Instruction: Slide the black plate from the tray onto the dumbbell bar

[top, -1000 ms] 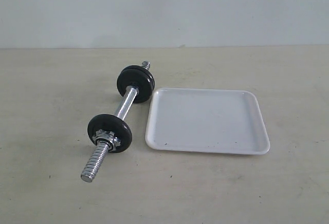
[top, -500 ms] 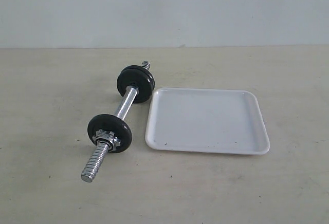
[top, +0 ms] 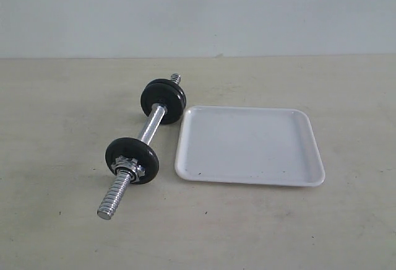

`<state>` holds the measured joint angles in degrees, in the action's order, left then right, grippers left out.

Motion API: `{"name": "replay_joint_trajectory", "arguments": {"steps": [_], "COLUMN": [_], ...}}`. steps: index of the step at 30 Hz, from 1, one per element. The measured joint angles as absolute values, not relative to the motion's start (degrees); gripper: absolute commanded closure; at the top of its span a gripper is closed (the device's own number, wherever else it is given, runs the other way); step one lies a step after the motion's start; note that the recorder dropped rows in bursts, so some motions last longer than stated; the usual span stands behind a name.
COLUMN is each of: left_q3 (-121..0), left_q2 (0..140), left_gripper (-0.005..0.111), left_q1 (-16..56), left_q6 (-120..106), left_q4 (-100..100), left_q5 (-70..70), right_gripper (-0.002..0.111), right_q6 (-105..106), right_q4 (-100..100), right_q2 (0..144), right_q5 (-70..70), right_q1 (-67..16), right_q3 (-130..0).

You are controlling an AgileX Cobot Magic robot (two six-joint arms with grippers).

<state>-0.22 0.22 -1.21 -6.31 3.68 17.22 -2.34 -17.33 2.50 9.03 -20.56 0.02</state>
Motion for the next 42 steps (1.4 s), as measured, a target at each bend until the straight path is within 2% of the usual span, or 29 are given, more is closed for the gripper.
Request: {"name": "replay_joint_trajectory", "arguments": {"steps": [14,18,28,42], "left_q3": [-0.2,-0.2,-0.2,-0.2], "left_q2": [0.2,0.2,0.2,0.2], "left_gripper": [0.102,0.102,0.102,0.102], "left_q1": [-1.2,-1.2,-1.2,-1.2], "left_q6": [-6.3,-6.3,-6.3,-6.3], "left_q4": [3.7,3.7,3.7,3.7], "left_q5": [17.2,17.2,17.2,17.2], "right_gripper": [0.109,0.109,0.109,0.109], "right_q6": [-2.3,-1.2,16.6,18.7], "right_q4": [-17.3,-16.9,-15.1,-14.8], "right_q2": [2.5,2.5,2.5,2.5], "right_q5": [9.0,9.0,12.9,14.9], "right_q1": [-19.6,-13.6,6.0,7.3], "right_q3": [0.0,0.0,0.0,0.0]}}
